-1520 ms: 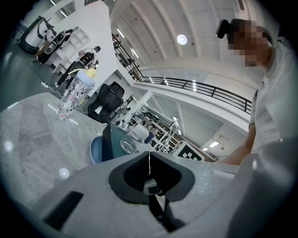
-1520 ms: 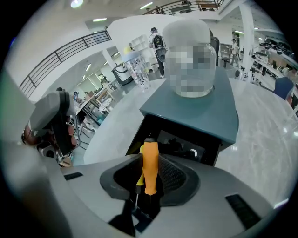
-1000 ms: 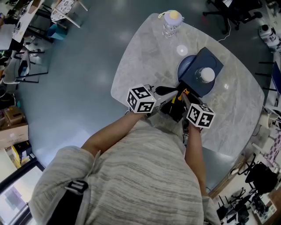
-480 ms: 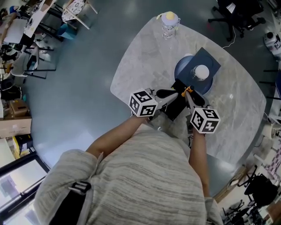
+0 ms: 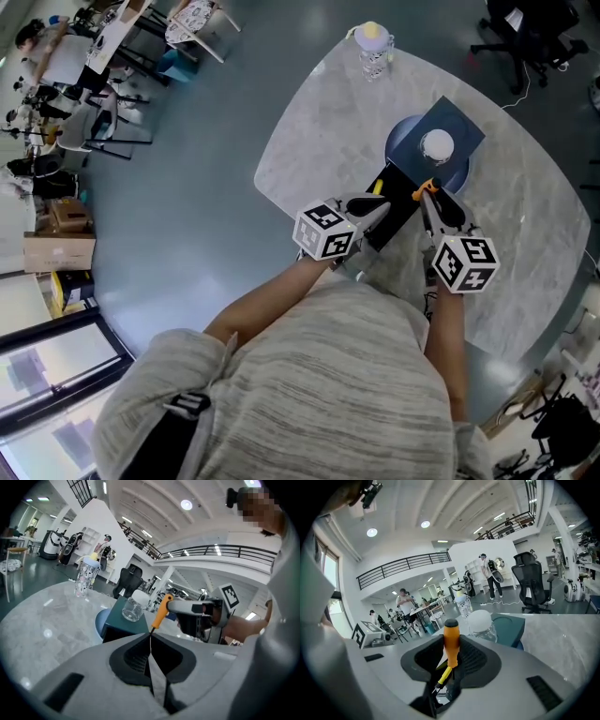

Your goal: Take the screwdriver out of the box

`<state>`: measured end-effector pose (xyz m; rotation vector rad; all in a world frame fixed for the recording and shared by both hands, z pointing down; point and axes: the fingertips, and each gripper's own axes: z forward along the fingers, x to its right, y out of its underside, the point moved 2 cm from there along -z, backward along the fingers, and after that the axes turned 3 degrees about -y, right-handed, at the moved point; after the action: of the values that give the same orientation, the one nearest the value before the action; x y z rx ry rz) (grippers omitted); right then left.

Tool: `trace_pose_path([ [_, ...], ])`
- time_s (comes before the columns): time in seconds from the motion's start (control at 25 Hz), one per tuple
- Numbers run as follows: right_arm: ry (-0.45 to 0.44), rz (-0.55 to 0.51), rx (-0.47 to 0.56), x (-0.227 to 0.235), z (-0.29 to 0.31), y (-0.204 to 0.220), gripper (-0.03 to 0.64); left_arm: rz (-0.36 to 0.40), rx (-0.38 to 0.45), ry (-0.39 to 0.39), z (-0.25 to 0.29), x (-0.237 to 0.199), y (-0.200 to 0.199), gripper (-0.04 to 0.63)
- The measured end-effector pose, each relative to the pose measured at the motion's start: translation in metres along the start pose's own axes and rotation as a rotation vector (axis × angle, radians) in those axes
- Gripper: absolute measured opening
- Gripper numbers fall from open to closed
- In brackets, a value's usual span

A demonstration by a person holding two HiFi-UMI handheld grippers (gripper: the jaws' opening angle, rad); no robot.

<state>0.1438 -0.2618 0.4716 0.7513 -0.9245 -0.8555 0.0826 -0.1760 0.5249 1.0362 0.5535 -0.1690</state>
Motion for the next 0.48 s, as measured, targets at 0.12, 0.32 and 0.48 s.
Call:
trace_pose_path([
  [0.12,-0.014,-0.003,0.026,0.002,-0.008,-0.007,0.106,-0.014,-0.079,-0.101,0.003,-0.005,0.015,0.017],
  [0.32,-0.041,0.005,0.064,0.003,-0.015,-0.015,0.106,-0.037,-0.202,-0.230,0.015,-0.017,0.036,0.018],
  [0.48,-0.062,0.010,0.082,0.005,-0.019,-0.019,0.106,-0.065,-0.259,-0.350,0.024,-0.032,0.043,0.018],
])
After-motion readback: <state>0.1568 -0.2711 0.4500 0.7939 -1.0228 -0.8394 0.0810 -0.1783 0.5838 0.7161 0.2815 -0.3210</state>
